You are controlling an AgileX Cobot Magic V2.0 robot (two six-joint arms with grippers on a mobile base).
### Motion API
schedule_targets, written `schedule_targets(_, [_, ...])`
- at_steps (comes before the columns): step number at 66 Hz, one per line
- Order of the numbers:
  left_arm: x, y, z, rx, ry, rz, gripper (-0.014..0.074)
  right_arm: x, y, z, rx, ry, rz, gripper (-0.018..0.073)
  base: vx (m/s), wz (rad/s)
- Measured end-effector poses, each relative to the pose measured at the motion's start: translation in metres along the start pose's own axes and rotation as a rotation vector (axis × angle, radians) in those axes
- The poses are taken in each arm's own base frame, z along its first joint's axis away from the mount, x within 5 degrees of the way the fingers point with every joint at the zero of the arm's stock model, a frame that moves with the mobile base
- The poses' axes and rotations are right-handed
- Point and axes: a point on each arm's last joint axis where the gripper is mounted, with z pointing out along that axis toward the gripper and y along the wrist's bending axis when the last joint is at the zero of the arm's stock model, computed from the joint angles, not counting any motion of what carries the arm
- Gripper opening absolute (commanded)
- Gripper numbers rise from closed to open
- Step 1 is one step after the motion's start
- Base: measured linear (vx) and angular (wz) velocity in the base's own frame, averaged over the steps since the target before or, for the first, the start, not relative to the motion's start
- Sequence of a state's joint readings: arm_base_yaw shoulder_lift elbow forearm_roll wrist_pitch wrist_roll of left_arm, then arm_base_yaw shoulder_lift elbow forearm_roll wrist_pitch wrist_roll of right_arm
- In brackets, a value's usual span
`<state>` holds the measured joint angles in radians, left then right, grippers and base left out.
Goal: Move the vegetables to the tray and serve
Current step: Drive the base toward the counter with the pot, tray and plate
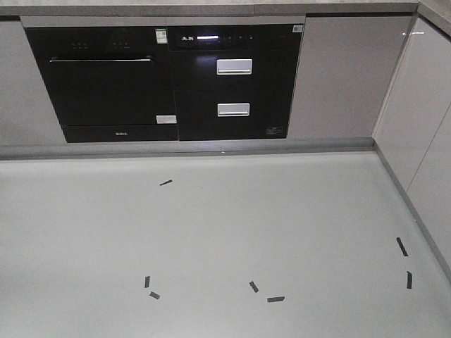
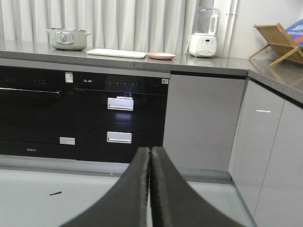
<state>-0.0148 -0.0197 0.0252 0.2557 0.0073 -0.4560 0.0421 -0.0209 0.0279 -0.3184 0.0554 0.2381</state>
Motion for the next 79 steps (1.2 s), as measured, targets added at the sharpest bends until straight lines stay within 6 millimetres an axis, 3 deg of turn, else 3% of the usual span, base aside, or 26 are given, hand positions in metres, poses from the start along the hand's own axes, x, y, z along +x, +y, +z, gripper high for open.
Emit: schedule_targets(79, [0.0000, 0.0000, 0.0000, 0.000, 0.000, 0.000, -0.0006, 0.0002, 0.0000, 0.0000, 0.000, 0.002, 0.000, -0.0008, 0.05, -0.02])
